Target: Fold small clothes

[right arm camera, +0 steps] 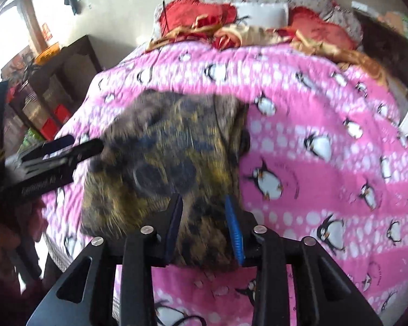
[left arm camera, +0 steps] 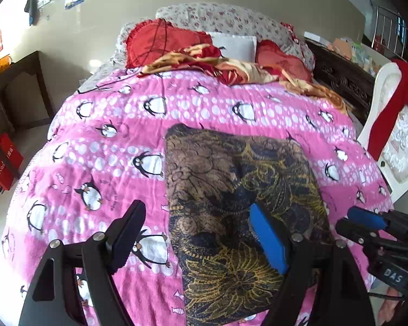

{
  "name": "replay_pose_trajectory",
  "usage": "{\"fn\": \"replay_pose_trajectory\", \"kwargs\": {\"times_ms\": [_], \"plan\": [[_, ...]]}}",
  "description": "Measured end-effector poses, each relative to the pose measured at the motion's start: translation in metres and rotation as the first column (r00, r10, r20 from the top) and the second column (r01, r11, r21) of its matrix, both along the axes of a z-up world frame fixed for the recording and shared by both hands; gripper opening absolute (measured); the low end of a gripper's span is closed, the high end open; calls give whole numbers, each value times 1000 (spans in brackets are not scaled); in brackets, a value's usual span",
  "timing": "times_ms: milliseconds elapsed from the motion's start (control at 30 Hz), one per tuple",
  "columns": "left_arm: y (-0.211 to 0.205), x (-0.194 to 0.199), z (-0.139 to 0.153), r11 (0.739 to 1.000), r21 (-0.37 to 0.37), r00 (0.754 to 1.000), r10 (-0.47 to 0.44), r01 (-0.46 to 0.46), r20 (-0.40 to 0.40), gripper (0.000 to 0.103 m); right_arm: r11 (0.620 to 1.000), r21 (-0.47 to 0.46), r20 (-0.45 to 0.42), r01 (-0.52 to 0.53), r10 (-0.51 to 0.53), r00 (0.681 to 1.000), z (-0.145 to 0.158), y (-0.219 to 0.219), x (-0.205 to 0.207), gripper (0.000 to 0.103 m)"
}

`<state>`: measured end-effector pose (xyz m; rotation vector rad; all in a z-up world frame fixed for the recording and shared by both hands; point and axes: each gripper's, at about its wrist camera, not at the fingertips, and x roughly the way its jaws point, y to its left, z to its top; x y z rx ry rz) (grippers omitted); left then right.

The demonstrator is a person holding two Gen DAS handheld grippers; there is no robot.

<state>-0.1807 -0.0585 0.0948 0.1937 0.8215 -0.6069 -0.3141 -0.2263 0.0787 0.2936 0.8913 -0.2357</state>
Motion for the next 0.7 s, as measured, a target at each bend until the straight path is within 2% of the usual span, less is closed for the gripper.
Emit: {"fn": "replay_pose_trajectory", "kwargs": {"times_ms": [200,333,700], "plan": [[10,-5,18,1000,6,998,26,-26,60,84,997,-75,23,19,-17,1000,16,19,23,34],[18,-6,25,999,-20,998,33,-32,61,84,996,-78,35,41,-39,999,20,21,26,41],[19,-8,33,999,-30,996,39,-37,82,84,995,-69,32,72,-70,997,21,16,27,45]]}}
